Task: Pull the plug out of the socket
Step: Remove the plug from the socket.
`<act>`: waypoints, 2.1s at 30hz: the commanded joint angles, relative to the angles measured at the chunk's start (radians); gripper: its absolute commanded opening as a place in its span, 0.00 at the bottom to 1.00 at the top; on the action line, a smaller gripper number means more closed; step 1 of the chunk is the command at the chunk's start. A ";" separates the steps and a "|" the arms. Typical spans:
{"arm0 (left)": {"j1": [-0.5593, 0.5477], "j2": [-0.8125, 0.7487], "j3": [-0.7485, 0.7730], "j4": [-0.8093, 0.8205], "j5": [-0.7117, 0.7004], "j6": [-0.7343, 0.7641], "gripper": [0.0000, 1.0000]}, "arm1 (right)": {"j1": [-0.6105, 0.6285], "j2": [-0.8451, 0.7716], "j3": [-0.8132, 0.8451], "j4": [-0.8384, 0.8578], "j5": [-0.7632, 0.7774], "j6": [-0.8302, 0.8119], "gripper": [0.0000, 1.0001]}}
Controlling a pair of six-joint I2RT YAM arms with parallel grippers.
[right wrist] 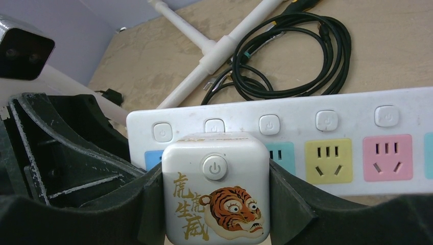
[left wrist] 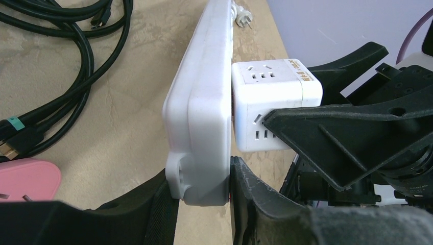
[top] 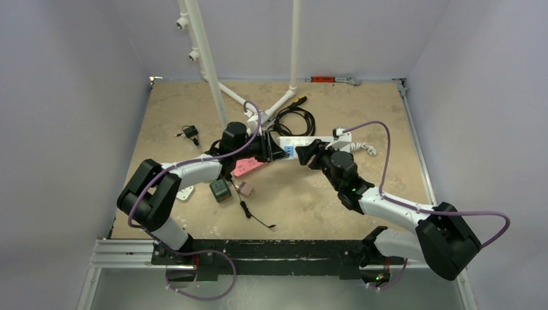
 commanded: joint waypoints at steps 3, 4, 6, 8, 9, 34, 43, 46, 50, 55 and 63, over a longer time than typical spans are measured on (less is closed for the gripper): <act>-0.014 -0.005 -0.006 -0.066 0.027 0.080 0.00 | -0.018 -0.045 0.021 -0.096 0.266 0.083 0.00; -0.014 -0.005 -0.007 -0.066 0.027 0.079 0.00 | -0.005 -0.051 0.026 -0.108 0.297 0.083 0.00; -0.013 -0.005 -0.008 -0.064 0.022 0.080 0.00 | 0.032 -0.057 0.039 -0.129 0.361 0.077 0.00; -0.014 -0.008 -0.010 -0.066 0.016 0.081 0.00 | 0.087 -0.053 0.057 -0.148 0.440 0.066 0.00; -0.014 -0.007 -0.008 -0.069 0.013 0.083 0.00 | 0.119 -0.046 0.069 -0.159 0.481 0.061 0.00; -0.048 0.003 0.014 -0.178 -0.094 0.149 0.00 | 0.064 0.041 0.109 -0.177 0.283 0.106 0.00; -0.051 0.010 0.019 -0.196 -0.113 0.151 0.00 | -0.025 0.023 0.081 -0.150 0.195 0.102 0.00; -0.052 0.014 0.020 -0.196 -0.113 0.149 0.00 | -0.016 0.008 0.086 -0.162 0.235 0.089 0.00; -0.052 0.026 0.024 -0.199 -0.117 0.154 0.00 | 0.081 -0.014 0.107 -0.203 0.405 0.065 0.00; -0.053 0.040 0.023 -0.195 -0.117 0.148 0.00 | 0.227 0.033 0.180 -0.275 0.642 0.038 0.00; -0.058 0.050 0.023 -0.193 -0.117 0.148 0.00 | 0.347 0.166 0.290 -0.402 0.833 0.070 0.00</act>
